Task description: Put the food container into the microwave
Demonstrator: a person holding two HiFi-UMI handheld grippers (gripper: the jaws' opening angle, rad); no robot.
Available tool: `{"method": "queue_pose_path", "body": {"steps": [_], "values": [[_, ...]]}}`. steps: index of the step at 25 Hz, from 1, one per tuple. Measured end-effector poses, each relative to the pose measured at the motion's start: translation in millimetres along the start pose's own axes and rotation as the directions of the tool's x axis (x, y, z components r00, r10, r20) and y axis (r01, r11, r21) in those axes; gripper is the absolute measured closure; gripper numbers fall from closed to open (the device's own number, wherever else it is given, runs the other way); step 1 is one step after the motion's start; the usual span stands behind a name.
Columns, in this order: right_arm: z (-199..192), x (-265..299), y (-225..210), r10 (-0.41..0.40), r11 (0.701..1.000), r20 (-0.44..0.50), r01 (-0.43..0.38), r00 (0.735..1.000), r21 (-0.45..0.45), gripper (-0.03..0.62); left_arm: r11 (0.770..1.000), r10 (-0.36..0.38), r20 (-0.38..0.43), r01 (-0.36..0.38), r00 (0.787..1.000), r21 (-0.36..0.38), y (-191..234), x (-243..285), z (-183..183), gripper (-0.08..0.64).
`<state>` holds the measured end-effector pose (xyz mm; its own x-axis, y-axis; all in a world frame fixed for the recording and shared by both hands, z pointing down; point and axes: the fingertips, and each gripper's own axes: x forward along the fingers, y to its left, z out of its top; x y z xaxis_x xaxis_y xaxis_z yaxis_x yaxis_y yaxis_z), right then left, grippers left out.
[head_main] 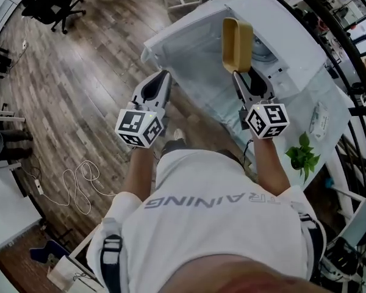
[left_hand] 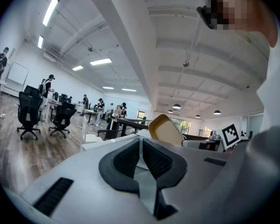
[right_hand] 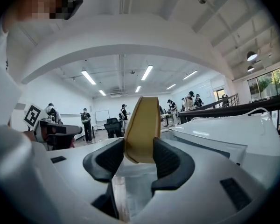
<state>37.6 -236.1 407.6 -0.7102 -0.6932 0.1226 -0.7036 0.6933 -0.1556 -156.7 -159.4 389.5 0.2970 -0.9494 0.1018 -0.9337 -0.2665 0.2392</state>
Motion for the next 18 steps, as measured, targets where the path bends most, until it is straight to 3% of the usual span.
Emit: {"method": "queue_pose_path", "body": {"steps": [3, 5, 7, 10, 18], "values": [[-2.8, 9.8, 3.6, -0.057, 0.998, -0.007, 0.057, 0.998, -0.003, 0.385, 0.998, -0.068, -0.019, 0.067, 0.998, -0.005, 13.8, 16.4, -0.2, 0.511], [-3.9, 12.7, 5.9, -0.103, 0.994, -0.012, 0.102, 0.995, -0.026, 0.385, 0.993, -0.113, -0.037, 0.114, 0.993, 0.03, 14.3, 25.5, -0.1, 0.511], [-3.7, 13.0, 8.4, -0.148, 0.987, -0.014, 0.147, 0.989, -0.062, 0.385, 0.982, -0.173, -0.051, 0.176, 0.984, 0.063, 9.2, 32.7, 0.9, 0.511], [-6.5, 11.8, 9.9, -0.196, 0.979, -0.021, 0.194, 0.98, -0.056, 0.385, 0.966, -0.25, -0.062, 0.253, 0.966, 0.049, 6.9, 41.3, 1.2, 0.511], [-41.4, 0.5, -0.7, -0.248, 0.968, -0.091, 0.249, 0.965, 0.008, 0.385, 0.938, -0.342, -0.087, 0.345, 0.936, 0.02, -0.5, 59.1, -14.5, 0.511]]}}
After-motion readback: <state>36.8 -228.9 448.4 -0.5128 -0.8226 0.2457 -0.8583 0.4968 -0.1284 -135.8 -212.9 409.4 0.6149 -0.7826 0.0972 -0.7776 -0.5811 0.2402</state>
